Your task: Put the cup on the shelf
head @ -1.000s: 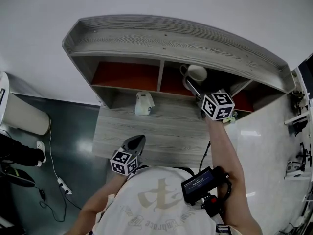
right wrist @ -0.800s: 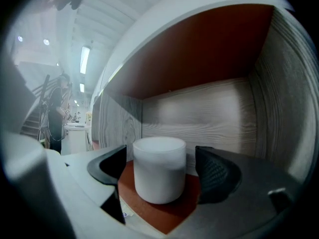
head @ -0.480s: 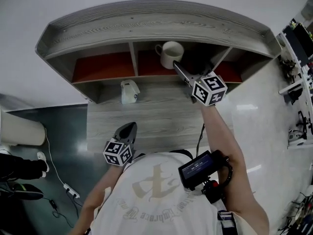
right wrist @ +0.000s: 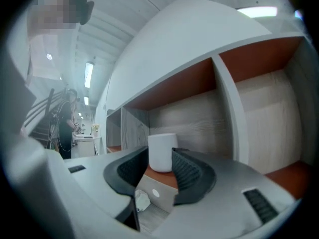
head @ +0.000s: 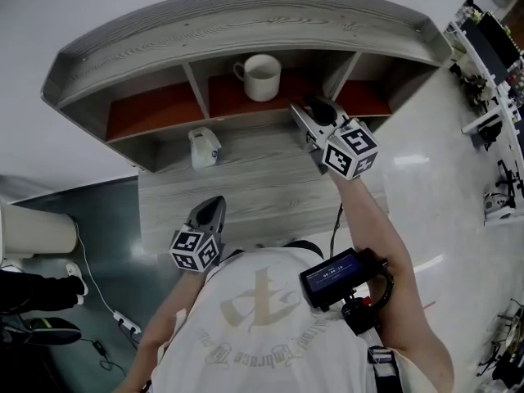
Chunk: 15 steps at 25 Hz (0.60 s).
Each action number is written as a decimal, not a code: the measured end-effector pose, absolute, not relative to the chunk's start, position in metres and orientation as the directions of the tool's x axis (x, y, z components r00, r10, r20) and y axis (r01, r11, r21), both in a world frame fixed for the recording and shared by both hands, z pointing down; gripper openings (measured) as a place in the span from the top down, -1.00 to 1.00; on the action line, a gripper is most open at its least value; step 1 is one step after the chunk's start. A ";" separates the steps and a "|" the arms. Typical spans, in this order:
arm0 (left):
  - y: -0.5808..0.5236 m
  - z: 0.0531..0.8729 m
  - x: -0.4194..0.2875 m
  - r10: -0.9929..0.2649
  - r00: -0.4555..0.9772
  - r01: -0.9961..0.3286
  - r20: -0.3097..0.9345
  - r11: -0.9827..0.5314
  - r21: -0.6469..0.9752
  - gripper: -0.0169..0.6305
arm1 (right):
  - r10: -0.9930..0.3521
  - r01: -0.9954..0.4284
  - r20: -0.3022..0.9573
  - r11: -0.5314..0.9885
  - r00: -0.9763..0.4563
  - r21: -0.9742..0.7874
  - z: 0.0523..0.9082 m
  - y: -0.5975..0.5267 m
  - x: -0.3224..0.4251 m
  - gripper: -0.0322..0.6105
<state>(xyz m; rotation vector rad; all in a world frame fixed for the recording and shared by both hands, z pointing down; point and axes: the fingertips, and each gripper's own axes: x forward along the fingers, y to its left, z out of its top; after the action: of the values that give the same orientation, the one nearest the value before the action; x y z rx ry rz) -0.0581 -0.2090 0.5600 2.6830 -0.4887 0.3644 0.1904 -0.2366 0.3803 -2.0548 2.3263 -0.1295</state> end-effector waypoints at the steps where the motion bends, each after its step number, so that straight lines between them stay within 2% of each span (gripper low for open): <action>1: -0.208 0.558 -0.056 -0.279 0.907 -0.378 0.315 -0.869 0.320 0.94 | -0.991 -0.987 0.027 0.130 -0.134 -0.098 0.382 -0.231 0.190 0.42; 3: -0.208 0.554 -0.051 -0.274 0.911 -0.369 0.309 -0.876 0.310 0.94 | -0.989 -0.983 0.025 0.142 -0.146 -0.113 0.385 -0.221 0.189 0.42; 5: -0.208 0.551 -0.047 -0.276 0.912 -0.367 0.302 -0.879 0.305 0.94 | -0.988 -0.982 0.024 0.146 -0.150 -0.120 0.389 -0.211 0.190 0.57; 7: -0.207 0.549 -0.044 -0.280 0.912 -0.370 0.299 -0.878 0.304 0.94 | -0.988 -0.980 0.029 0.146 -0.151 -0.133 0.397 -0.201 0.190 0.57; 12: -0.197 0.540 -0.036 -0.288 0.914 -0.373 0.285 -0.874 0.311 0.94 | -0.985 -0.975 0.053 0.150 -0.161 -0.165 0.420 -0.175 0.191 0.88; 15: -0.195 0.533 -0.033 -0.299 0.913 -0.380 0.278 -0.870 0.313 0.94 | -0.977 -0.967 0.076 0.186 -0.201 -0.174 0.434 -0.165 0.185 0.89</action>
<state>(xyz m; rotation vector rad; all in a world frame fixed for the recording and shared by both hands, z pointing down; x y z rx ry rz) -0.0326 -0.1946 0.5333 2.7093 -0.4983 0.3133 0.1845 -0.1647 0.4340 -1.9516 2.3783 -0.2831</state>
